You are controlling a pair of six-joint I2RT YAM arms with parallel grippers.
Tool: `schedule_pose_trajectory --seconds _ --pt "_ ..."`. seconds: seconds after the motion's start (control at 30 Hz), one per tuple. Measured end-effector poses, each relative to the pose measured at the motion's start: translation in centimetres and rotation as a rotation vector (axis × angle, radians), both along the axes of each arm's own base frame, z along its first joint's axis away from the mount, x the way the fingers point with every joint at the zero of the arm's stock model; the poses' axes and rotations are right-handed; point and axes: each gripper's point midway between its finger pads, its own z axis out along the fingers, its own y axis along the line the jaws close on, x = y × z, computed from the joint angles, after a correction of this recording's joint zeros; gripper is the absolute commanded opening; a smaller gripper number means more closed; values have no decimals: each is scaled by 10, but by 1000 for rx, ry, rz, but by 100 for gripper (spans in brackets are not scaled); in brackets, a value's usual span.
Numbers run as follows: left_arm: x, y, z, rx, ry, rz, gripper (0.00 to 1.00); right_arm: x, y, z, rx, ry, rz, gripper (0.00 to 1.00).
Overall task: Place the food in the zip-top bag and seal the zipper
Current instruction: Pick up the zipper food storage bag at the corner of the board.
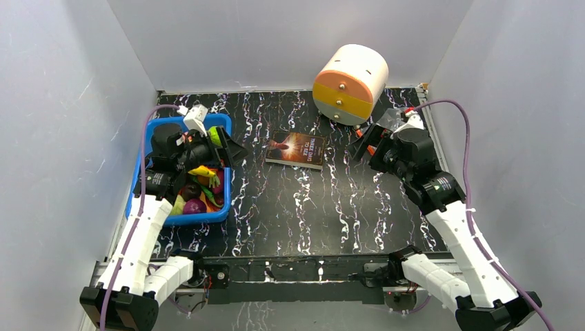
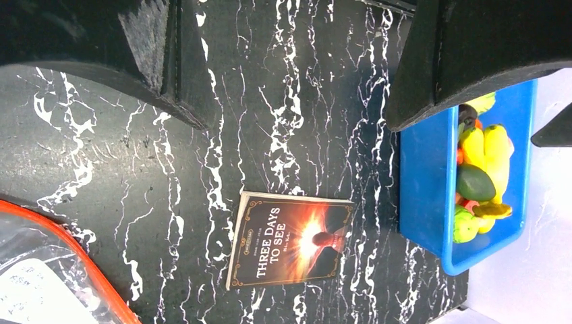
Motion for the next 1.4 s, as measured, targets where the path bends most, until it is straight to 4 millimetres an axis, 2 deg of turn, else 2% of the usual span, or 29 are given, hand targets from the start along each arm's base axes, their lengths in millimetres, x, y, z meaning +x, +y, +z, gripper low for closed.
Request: schedule_pose_trajectory --seconds 0.13,0.3,0.4,0.57,0.63,0.8,1.0,1.17,1.27,1.4 --pt "0 0 -1 1 3 0 98 2 -4 -9 -14 13 -25 98" --pt "0 -4 -8 -14 11 -27 98 11 -21 -14 -74 4 -112 98" --pt "-1 -7 -20 -20 41 -49 98 21 -30 -20 -126 4 -159 98" --pt "-5 -15 -33 -11 69 -94 98 48 -40 -44 -244 38 -206 96" --pt "-9 -21 -33 -5 60 -129 98 60 -43 -55 -299 51 -216 89" --pt "-21 -33 -43 17 53 -205 98 91 -62 -84 -418 83 -256 62" --pt "-24 -28 -68 57 79 -194 98 113 -91 -124 -586 164 -300 50" --pt "-27 -23 -90 85 100 -178 99 121 -96 -137 -672 176 -275 49" --pt "-25 -22 -91 96 92 -175 98 128 -100 -143 -719 175 -272 51" --pt "-24 -22 -91 103 81 -175 98 135 -107 -164 -802 221 -268 55"
